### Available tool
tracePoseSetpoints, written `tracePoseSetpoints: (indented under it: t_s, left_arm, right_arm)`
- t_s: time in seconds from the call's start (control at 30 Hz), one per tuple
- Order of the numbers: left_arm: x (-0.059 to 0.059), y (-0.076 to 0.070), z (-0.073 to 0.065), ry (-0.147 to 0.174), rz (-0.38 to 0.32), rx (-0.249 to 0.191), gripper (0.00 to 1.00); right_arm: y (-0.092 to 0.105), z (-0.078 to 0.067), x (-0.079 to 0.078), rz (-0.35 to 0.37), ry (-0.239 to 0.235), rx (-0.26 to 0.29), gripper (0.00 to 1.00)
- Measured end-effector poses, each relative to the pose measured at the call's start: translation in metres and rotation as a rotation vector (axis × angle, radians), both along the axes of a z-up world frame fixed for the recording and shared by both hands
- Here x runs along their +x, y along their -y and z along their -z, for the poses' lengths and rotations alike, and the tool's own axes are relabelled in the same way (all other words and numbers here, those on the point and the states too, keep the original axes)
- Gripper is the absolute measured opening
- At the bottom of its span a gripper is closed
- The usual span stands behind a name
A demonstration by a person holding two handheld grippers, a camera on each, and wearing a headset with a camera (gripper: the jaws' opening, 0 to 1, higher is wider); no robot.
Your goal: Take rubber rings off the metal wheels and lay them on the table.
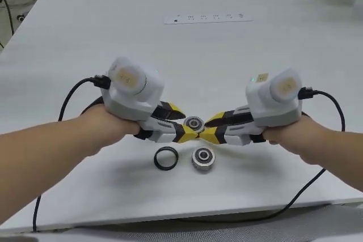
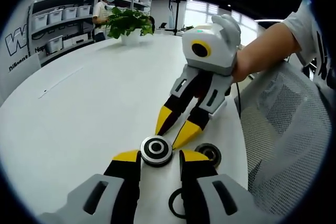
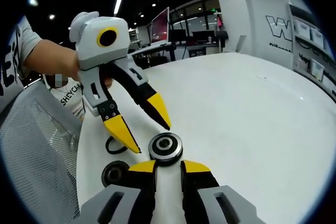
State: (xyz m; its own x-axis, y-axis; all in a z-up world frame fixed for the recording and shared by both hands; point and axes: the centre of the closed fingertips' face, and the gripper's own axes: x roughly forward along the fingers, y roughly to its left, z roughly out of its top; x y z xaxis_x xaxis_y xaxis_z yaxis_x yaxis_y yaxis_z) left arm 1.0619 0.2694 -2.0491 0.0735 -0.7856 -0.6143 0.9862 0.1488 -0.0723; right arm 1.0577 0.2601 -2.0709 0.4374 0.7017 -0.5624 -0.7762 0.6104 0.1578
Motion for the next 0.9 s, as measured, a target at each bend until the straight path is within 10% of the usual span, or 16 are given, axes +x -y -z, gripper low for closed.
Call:
tracePoseSetpoints:
  t_s: [0.9]
  left_arm:
    - [0.0022, 0.0089, 0.0053, 0.101, 0.0, 0.027, 0.09]
  right_arm:
    - [-0.0017, 0.0009, -0.0032, -0.012, 0.022, -0.024, 0.11]
